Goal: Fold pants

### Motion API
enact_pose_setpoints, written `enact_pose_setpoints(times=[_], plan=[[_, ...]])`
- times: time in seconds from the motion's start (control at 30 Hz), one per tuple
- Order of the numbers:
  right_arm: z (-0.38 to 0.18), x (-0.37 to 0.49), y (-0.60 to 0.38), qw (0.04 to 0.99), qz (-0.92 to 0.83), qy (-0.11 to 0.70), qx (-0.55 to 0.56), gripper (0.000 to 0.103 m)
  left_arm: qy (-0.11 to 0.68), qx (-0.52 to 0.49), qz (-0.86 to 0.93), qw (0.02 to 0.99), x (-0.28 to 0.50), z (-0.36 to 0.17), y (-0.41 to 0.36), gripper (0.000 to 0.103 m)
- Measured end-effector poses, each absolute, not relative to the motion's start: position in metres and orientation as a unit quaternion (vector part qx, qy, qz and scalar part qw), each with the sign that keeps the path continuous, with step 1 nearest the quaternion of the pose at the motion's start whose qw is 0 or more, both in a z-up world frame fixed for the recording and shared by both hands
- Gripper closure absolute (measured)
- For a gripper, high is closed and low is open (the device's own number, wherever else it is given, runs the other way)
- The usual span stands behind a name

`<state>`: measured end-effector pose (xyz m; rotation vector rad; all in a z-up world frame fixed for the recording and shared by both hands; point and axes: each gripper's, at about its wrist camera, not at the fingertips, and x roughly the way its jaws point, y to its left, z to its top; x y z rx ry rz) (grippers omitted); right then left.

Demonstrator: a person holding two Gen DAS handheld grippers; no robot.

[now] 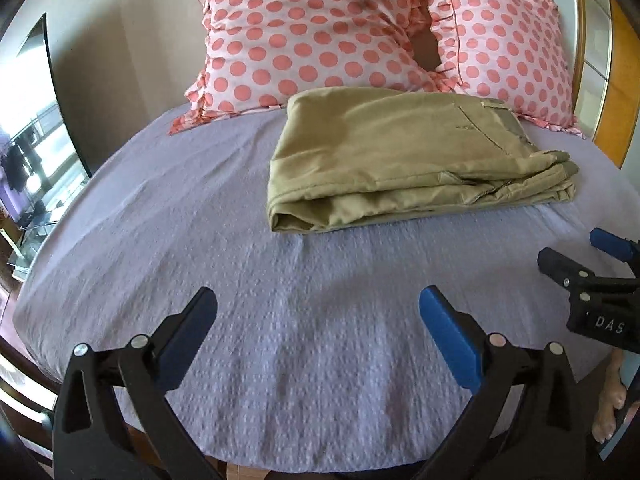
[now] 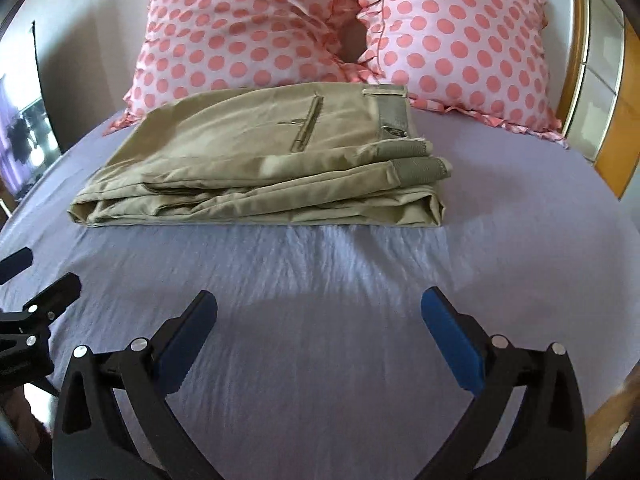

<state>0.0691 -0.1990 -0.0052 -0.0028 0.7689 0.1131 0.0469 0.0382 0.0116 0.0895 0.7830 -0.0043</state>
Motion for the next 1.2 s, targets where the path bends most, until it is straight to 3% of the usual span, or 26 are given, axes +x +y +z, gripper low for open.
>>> enact_pose_setpoints(times=[1.2], plan=[[-0.0079, 0.0683, -0.1968, 0.921, 0.044, 0.387, 0.004, 0.001, 0.383, 0.021, -0.019, 0.923, 0.0479, 0.001, 0.0414, 0.002]])
